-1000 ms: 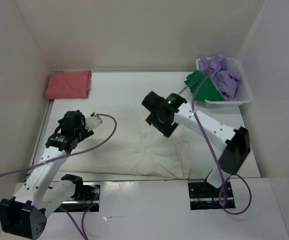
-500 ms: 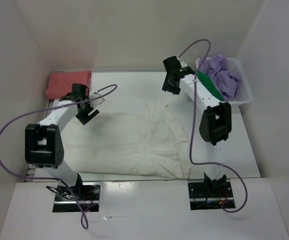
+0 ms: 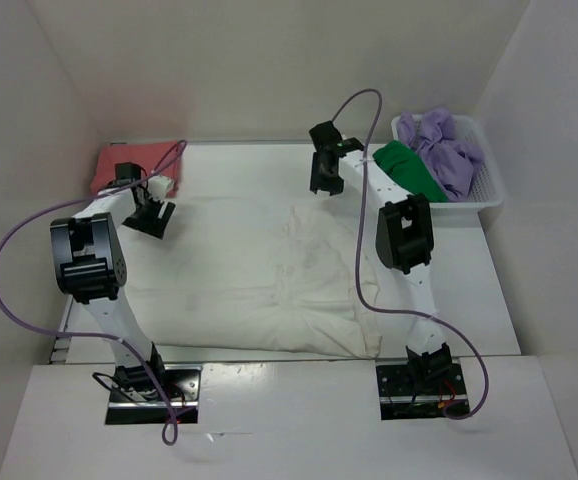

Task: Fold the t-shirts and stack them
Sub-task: Grap the side of the flattened tshirt furthest away from the robot with both arms

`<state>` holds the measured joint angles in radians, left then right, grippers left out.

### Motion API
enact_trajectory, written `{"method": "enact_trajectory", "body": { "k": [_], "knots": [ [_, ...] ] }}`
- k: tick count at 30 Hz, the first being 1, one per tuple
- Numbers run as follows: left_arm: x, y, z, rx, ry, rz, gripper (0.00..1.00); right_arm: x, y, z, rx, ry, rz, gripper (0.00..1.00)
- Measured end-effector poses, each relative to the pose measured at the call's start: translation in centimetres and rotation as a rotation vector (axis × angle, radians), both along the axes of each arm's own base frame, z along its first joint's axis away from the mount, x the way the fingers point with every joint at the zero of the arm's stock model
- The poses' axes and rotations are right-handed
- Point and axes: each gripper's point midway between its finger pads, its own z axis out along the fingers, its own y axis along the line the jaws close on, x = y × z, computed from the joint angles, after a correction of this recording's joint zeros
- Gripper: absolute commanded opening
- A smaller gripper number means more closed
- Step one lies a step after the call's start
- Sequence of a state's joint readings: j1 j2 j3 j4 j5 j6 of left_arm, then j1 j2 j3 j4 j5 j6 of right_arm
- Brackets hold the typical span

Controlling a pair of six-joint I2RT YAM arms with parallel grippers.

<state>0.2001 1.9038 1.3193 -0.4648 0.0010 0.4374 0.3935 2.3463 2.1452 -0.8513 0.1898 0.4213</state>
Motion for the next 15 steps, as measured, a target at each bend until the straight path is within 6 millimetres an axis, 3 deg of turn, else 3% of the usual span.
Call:
{"method": "enact_trajectory", "body": {
  "k": [2, 6, 15],
  "knots": [
    [0.0, 0.7, -1.2, -0.045, 0.014, 0.048, 0.83, -0.1, 0.2, -0.1, 0.015, 0.008, 0.011, 0.46],
    [0.7, 2.2, -1.0, -0.071, -0.020, 0.108, 0.83, -0.2, 0.6, -0.1, 0.031, 0.015, 0.029, 0.46],
    [2.1, 1.9, -1.2, -0.103, -0.050, 0.118, 0.80, -0.9, 1.0, -1.8, 0.028, 0.055, 0.048, 0.46]
  ]
}}
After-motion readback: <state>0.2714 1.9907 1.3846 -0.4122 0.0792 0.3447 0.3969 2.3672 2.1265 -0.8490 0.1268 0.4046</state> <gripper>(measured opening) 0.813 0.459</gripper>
